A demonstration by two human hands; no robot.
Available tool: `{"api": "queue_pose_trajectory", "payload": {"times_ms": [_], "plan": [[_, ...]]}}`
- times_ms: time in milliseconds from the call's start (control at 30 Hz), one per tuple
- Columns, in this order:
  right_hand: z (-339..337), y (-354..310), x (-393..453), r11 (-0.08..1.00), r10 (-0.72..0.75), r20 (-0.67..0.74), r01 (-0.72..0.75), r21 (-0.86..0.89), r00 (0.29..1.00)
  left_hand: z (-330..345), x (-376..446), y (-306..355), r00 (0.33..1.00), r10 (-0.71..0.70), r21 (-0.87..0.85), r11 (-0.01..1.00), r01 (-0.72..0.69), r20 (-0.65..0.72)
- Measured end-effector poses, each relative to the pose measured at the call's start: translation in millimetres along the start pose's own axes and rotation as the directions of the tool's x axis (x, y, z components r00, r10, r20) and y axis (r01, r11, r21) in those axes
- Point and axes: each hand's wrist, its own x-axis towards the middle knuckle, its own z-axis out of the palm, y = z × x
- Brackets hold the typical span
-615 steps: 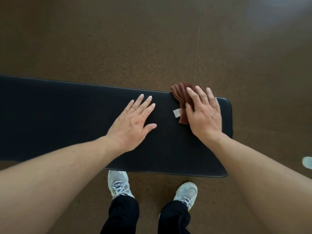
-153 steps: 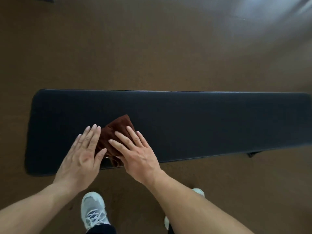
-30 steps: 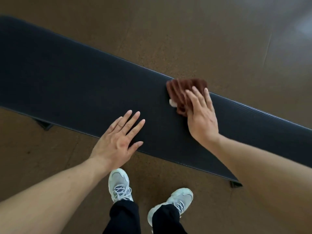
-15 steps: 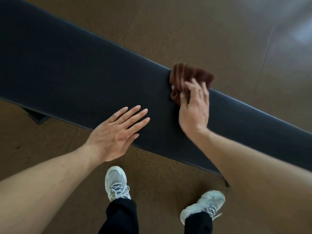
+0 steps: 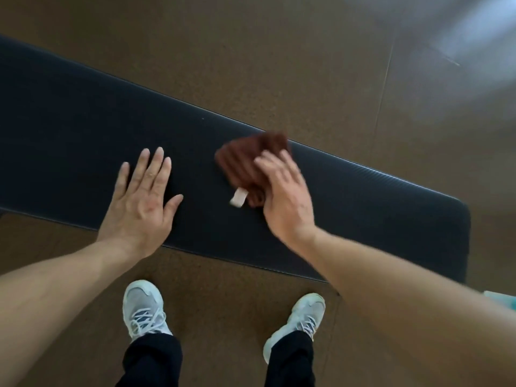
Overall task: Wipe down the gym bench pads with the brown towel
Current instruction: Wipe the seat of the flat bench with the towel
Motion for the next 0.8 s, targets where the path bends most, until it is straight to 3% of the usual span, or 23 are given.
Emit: {"api": "queue_pose_trajectory", "payload": {"times_ms": [67,167,300,400,433,467,533,600,633,700,733,800], "plan": [[-19,25,21,0.99,0.142,0.004,-0.142,-0.028,0.99,5,9,24,0.999,-0.033,-0.025,0.999,0.033,-0.01],[-30,30,9,0.992,0.124,0.039,-0.122,-0.037,0.992,7,23,54,0.999,0.047,-0.047,0.998,-0.047,0.001],[-36,49,-94,0.971,-0.164,0.198,0.194,-0.142,0.966,7,49,115,0.978,0.207,-0.113,0.972,-0.204,0.016],[-58,96,-147,0.82,-0.418,0.45,0.541,-0.187,0.789,6,67,159,0.975,0.221,-0.098,0.971,-0.217,0.034],[-68,113,-147,0.776,-0.453,0.509,0.605,-0.18,0.732,9,71,173,0.973,0.224,-0.087,0.972,-0.22,0.051],[-77,130,-142,0.761,-0.461,0.517,0.621,-0.189,0.722,13,74,188,0.969,0.236,-0.075,0.97,-0.23,0.071],[-90,168,-120,0.836,-0.379,0.407,0.497,-0.234,0.831,22,78,220,0.957,0.268,-0.06,0.963,-0.262,0.112],[-110,204,-89,0.95,-0.138,0.213,0.19,-0.248,0.967,32,84,250,0.958,0.248,-0.059,0.969,-0.242,0.142],[-122,219,-74,0.976,0.017,0.138,0.014,-0.216,0.99,37,88,263,0.966,0.214,-0.045,0.977,-0.21,0.147],[-146,246,-58,0.938,0.329,0.088,-0.316,-0.141,0.94,49,91,292,0.982,0.122,0.019,0.992,-0.126,0.147],[-153,255,-56,0.909,0.41,0.077,-0.4,-0.119,0.909,55,89,301,0.989,0.073,0.059,0.995,-0.081,0.132],[-161,260,-63,0.905,0.416,0.074,-0.405,-0.131,0.906,67,84,318,0.994,0.003,0.111,0.994,-0.016,0.112]]}}
